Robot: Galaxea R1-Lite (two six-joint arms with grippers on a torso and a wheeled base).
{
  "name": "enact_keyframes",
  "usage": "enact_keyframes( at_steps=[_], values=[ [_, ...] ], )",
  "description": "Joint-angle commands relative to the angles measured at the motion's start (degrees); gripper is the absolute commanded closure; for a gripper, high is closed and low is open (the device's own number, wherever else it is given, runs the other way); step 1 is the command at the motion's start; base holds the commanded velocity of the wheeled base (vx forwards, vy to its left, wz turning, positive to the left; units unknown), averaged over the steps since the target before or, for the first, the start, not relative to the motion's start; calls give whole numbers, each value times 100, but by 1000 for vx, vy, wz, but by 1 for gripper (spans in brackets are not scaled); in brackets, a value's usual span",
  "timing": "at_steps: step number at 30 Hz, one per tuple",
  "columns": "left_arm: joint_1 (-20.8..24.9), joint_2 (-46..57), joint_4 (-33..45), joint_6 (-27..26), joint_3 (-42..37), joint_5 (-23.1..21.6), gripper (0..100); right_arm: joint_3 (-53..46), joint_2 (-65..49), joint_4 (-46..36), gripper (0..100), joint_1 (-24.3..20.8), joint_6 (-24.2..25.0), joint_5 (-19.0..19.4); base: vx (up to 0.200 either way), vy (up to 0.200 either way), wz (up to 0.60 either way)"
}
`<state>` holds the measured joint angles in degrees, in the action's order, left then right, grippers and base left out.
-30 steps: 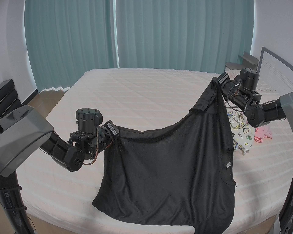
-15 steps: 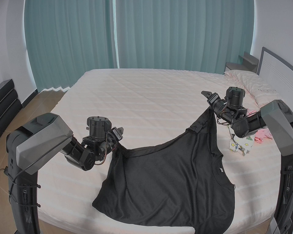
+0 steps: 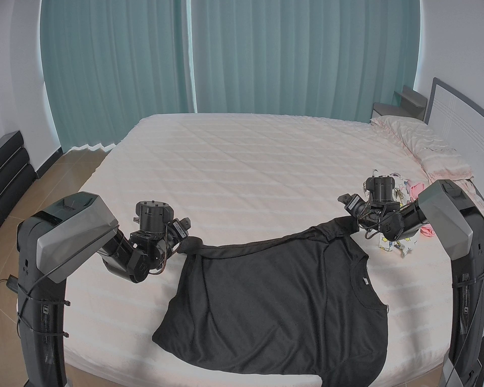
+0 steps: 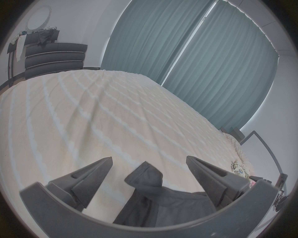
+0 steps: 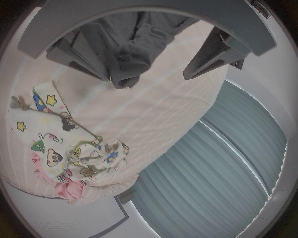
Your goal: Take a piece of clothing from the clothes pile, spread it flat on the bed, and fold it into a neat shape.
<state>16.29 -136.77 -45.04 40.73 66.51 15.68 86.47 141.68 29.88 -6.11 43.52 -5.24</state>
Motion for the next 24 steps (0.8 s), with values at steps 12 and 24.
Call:
enact_keyframes(
  at_steps=[12, 24],
  values=[
    [656, 2348, -92, 1183, -2494, -504, 0, -658, -932, -870, 0, 250, 948, 1052, 0, 0, 0],
    [683, 2602, -1182, 1385, -4480, -1374, 0, -2732, -1731, -413, 0, 13, 939, 1060, 0, 0, 0]
  ],
)
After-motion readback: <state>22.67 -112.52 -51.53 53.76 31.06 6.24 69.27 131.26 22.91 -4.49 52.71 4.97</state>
